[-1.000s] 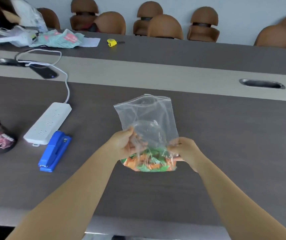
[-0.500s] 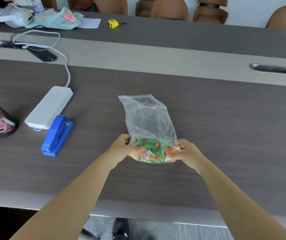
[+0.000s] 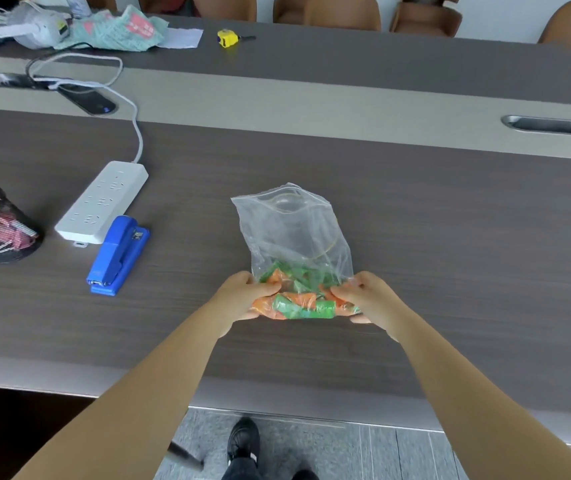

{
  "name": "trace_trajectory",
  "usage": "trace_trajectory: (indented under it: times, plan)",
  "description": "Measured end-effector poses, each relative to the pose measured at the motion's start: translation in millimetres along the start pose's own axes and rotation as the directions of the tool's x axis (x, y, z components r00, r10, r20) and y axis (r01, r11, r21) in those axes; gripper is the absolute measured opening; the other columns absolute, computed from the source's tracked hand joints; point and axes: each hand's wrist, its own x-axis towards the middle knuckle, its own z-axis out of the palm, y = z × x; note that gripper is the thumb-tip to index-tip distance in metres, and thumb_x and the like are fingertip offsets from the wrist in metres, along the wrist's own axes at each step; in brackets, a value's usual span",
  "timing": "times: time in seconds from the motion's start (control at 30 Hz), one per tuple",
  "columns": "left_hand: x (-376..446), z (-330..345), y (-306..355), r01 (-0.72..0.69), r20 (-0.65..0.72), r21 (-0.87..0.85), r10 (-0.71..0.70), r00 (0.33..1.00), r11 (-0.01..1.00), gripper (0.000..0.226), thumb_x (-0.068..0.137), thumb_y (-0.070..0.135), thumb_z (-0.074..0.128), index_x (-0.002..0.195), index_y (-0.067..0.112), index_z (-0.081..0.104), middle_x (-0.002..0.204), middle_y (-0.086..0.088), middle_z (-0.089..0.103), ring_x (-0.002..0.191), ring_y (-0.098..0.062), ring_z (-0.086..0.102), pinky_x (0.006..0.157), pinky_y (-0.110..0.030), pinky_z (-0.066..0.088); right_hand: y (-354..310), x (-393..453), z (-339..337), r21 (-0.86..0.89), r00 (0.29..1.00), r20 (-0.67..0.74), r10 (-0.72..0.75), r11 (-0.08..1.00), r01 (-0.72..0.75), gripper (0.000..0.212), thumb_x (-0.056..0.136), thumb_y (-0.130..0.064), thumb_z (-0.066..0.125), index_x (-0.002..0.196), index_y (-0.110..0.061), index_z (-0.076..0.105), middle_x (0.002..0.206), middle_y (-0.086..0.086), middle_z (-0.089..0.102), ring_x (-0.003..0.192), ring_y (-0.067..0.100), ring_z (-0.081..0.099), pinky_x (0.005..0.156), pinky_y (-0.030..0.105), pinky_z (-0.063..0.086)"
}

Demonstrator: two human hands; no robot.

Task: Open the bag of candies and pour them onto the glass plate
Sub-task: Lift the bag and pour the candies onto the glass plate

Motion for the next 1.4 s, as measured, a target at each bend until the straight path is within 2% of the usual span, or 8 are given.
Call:
trace_trajectory:
  times: [0.1, 0.2, 0.3, 0.43, 0.73, 0.9, 1.03, 1.4]
  plan:
    - [-9.1, 0.8, 12.3, 0.107, 0.082, -0.169, -0.095, 0.992, 0.980, 0.056, 0.080, 0.034, 0.065, 0.125, 0.004, 0.051, 0.125, -0.010, 0.061, 0.098, -0.020, 0.061, 0.073, -0.029, 0.052, -5.6, -3.8, -5.2, 0.088, 0.999, -0.001, 0.047, 0.995, -0.047, 0.023, 0.086, -0.029, 0.054, 0.094, -0.007, 0.054, 0.121, 0.020, 0.054, 0.095, 0.023, 0.055, 0.078, 0.038, 0.054]
    - [-16.7, -2.9, 24.8, 0.166, 0.213, -0.219, -0.119, 0.970, 0.961, 0.047, 0.080, 0.033, 0.064, 0.118, 0.008, 0.055, 0.121, -0.007, 0.060, 0.103, -0.021, 0.060, 0.074, -0.026, 0.051, -10.7, -5.3, -13.4, 0.137, 0.992, 0.001, 0.126, 0.983, -0.125, 0.050, 0.084, -0.042, 0.053, 0.117, -0.004, 0.053, 0.107, 0.010, 0.052, 0.071, 0.023, 0.056, 0.062, 0.033, 0.051]
    - [-26.5, -8.1, 35.7, 0.141, 0.298, -0.147, -0.093, 0.950, 0.979, 0.011, 0.086, 0.017, 0.059, 0.093, 0.009, 0.061, 0.095, -0.003, 0.064, 0.086, -0.014, 0.061, 0.063, -0.016, 0.055, -14.1, -8.2, -23.0, 0.147, 0.994, 0.092, 0.062, 0.986, -0.075, 0.033, 0.082, -0.035, 0.059, 0.095, -0.005, 0.059, 0.075, 0.006, 0.054, 0.055, 0.016, 0.047, 0.053, 0.025, 0.042]
    - [-28.7, -9.8, 47.2, 0.018, 0.220, -0.162, 0.019, 0.975, 0.987, 0.011, 0.084, -0.002, 0.058, 0.087, 0.008, 0.060, 0.084, -0.003, 0.063, 0.077, -0.011, 0.059, 0.060, -0.012, 0.055, -23.9, -11.6, -28.3, 0.134, 0.994, 0.094, -0.061, 0.990, 0.048, 0.019, 0.081, -0.025, 0.064, 0.081, -0.006, 0.060, 0.069, 0.003, 0.053, 0.061, 0.012, 0.047, 0.057, 0.021, 0.044]
    - [-25.7, -7.9, 68.8, -0.108, 0.008, -0.058, 0.109, 0.994, 0.992, 0.013, 0.086, 0.022, 0.061, 0.076, 0.013, 0.060, 0.060, 0.000, 0.067, 0.029, 0.003, 0.053, 0.038, -0.010, 0.044, -43.2, -12.1, -32.3, 0.151, 0.981, -0.105, -0.162, 0.973, 0.177, 0.018, 0.083, -0.022, 0.061, 0.073, -0.007, 0.061, 0.061, 0.004, 0.053, 0.051, 0.012, 0.045, 0.042, 0.016, 0.046]
    - [-22.1, -12.6, 77.0, -0.174, -0.057, -0.113, 0.168, 0.984, 0.978, 0.013, 0.086, 0.024, 0.060, 0.079, 0.013, 0.061, 0.061, 0.001, 0.067, 0.030, 0.003, 0.052, 0.047, -0.014, 0.044, -54.9, -12.4, -31.5, 0.213, 0.964, -0.171, -0.202, 0.948, 0.236, 0.019, 0.085, -0.016, 0.057, 0.067, -0.008, 0.060, 0.060, 0.005, 0.051, 0.052, 0.013, 0.042, 0.048, 0.016, 0.046]
    - [-16.8, -19.1, 87.6, -0.236, -0.087, -0.243, 0.221, 0.971, 0.941, 0.007, 0.087, 0.014, 0.059, 0.087, 0.008, 0.059, 0.083, -0.009, 0.065, 0.052, -0.003, 0.064, 0.053, -0.011, 0.054, -67.9, -4.2, -28.1, 0.272, 0.958, -0.195, -0.210, 0.927, 0.259, 0.022, 0.085, -0.007, 0.052, 0.083, 0.015, 0.057, 0.072, 0.011, 0.051, 0.069, 0.022, 0.044, 0.084, 0.045, 0.048]
    - [0.1, -36.7, 114.7, -0.314, -0.125, -0.214, 0.293, 0.948, 0.925, 0.009, 0.085, 0.015, 0.061, 0.077, 0.018, 0.057, 0.084, 0.002, 0.060, 0.085, -0.013, 0.057, 0.097, -0.030, 0.044, -100.2, 3.2, -28.7, 0.478, 0.952, -0.247, -0.178, 0.832, 0.280, 0.019, 0.084, -0.007, 0.055, 0.070, -0.020, 0.058, 0.101, 0.001, 0.062, 0.099, 0.021, 0.056, 0.098, 0.037, 0.033]
